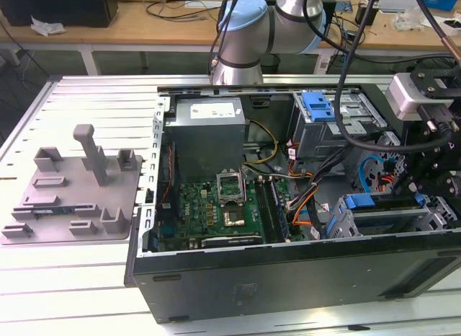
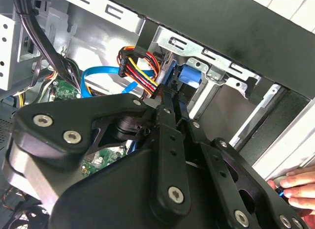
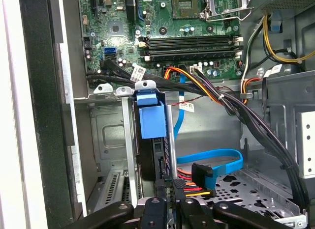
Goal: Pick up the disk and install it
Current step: 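Insert the first disk wire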
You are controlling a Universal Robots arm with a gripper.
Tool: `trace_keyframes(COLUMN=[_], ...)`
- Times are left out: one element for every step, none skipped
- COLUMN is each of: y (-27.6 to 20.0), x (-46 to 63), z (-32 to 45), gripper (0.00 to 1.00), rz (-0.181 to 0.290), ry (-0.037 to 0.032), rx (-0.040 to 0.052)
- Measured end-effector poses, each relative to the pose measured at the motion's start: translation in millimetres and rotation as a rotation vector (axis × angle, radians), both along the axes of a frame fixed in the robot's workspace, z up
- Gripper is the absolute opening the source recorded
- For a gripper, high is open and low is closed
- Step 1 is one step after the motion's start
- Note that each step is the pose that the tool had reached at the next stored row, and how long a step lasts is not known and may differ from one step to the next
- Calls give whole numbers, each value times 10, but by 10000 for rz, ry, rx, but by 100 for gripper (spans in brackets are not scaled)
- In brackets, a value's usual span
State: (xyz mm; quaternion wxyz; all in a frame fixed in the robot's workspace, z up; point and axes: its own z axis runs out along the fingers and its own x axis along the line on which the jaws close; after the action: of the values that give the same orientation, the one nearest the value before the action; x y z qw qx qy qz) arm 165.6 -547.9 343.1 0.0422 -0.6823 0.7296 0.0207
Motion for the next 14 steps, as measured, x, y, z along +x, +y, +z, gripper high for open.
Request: trace_keyframes(y=[0, 0, 0, 0, 0, 0, 0, 0, 0, 0, 0, 0, 0, 0], x=[0, 0, 0, 0, 0, 0, 0, 0, 0, 0, 1, 1, 1, 1], z=[-1, -2, -3, -4, -5, -5, -5, -5, -6, -6, -6, -6, -5, 12], gripper=[17, 17, 17, 17, 17, 17, 17, 17, 17, 17, 17, 17, 17, 17], rz=[0, 0, 0, 0, 0, 0, 0, 0, 0, -1, 0, 0, -1, -1], ry=[0, -1, 0, 0, 0, 0, 0, 0, 1, 1, 0, 0, 0, 0], rx=[1, 0, 0, 0, 0, 0, 0, 0, 1, 1, 1, 1, 3, 5])
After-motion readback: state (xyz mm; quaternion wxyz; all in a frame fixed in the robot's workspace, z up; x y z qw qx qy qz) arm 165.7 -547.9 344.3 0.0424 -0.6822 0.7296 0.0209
